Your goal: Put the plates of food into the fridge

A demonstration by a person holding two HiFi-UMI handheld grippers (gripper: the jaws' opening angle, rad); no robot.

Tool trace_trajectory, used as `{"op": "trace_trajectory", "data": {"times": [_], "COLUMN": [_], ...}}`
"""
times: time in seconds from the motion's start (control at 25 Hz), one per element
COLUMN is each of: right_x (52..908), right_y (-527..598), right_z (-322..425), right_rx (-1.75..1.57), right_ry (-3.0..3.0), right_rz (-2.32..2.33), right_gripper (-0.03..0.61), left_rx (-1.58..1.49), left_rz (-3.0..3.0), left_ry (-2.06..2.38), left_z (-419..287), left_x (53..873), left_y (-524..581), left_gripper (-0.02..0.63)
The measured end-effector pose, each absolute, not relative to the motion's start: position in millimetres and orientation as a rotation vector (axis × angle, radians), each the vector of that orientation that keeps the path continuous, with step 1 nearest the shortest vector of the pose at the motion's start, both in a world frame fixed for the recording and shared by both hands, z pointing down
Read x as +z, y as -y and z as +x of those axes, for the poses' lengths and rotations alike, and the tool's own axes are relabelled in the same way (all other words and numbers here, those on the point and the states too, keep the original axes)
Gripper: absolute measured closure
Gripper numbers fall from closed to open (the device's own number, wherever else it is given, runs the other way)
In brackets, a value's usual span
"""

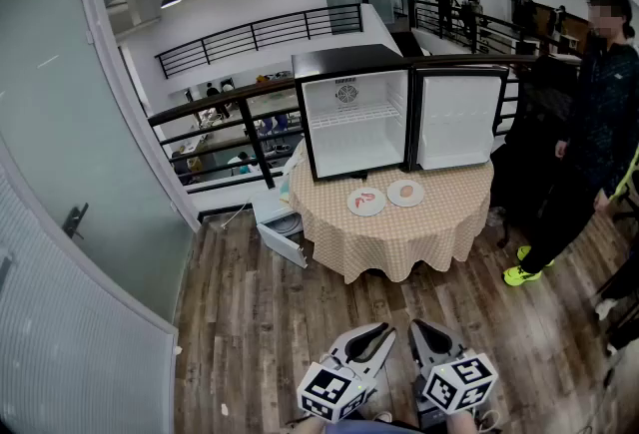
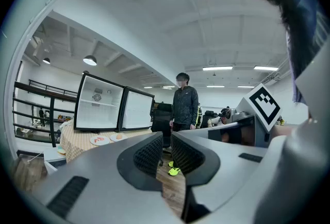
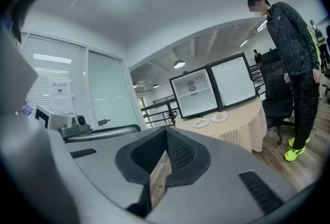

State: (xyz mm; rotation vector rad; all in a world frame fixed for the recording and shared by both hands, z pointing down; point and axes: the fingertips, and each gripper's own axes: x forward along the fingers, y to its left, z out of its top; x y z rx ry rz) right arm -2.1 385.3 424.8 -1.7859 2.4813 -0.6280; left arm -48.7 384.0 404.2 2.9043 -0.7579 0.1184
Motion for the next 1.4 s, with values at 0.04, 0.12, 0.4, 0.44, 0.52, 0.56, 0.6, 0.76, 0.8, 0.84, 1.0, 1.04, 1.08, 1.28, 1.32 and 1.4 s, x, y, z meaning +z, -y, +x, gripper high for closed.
{"op": "trace_trajectory", "data": {"times": [0.04, 0.12, 0.4, 0.44, 0.52, 0.56, 0.6, 0.76, 0.8, 0.84, 1.0, 1.04, 1.08, 1.28, 1.32, 1.4], "right_x": [425, 425, 428, 427, 427, 428, 430, 437, 438, 438, 440, 441, 443, 449, 451, 455], "right_y": [-385, -386, -395, -396, -398, -399, -399, -395, -393, -392, -381, -378, -375, -344, -335, -313], "right_z": [-1, 3, 15, 15, 16, 17, 18, 24, 25, 26, 30, 30, 30, 36, 38, 41], "right_rx": [-0.628, -0.629, -0.712, -0.736, -0.759, -0.756, -0.749, -0.748, -0.753, -0.754, -0.75, -0.756, -0.765, -0.797, -0.801, -0.807], "right_ry": [-2.479, -2.475, -2.377, -2.357, -2.337, -2.336, -2.341, -2.349, -2.344, -2.339, -2.348, -2.35, -2.349, -2.336, -2.34, -2.346], "right_rz": [-1.787, -1.789, -1.746, -1.721, -1.692, -1.696, -1.708, -1.744, -1.746, -1.748, -1.76, -1.762, -1.764, -1.783, -1.783, -1.781], "right_gripper": [0.563, 0.563, 0.561, 0.561, 0.561, 0.561, 0.561, 0.561, 0.561, 0.561, 0.561, 0.561, 0.561, 0.561, 0.561, 0.561], "left_rx": [0.113, 0.104, 0.114, 0.116, 0.125, 0.131, 0.137, 0.177, 0.188, 0.193, 0.192, 0.195, 0.198, 0.202, 0.204, 0.205], "left_rz": [2.903, 2.9, 2.897, 2.895, 2.894, 2.895, 2.896, 2.907, 2.909, 2.909, 2.903, 2.901, 2.897, 2.888, 2.886, 2.884], "left_ry": [0.755, 0.75, 0.746, 0.741, 0.733, 0.731, 0.728, 0.705, 0.7, 0.696, 0.692, 0.688, 0.682, 0.647, 0.642, 0.64], "left_z": [-47, -44, -38, -37, -37, -37, -36, -33, -32, -31, -26, -25, -25, -16, -14, -10], "left_x": [403, 402, 402, 403, 404, 405, 405, 409, 410, 411, 412, 412, 413, 420, 422, 424], "left_y": [-384, -384, -393, -395, -397, -398, -399, -396, -394, -393, -380, -377, -374, -346, -337, -314], "left_gripper": [0.557, 0.557, 0.557, 0.558, 0.557, 0.557, 0.557, 0.557, 0.557, 0.557, 0.557, 0.557, 0.558, 0.557, 0.557, 0.557]}}
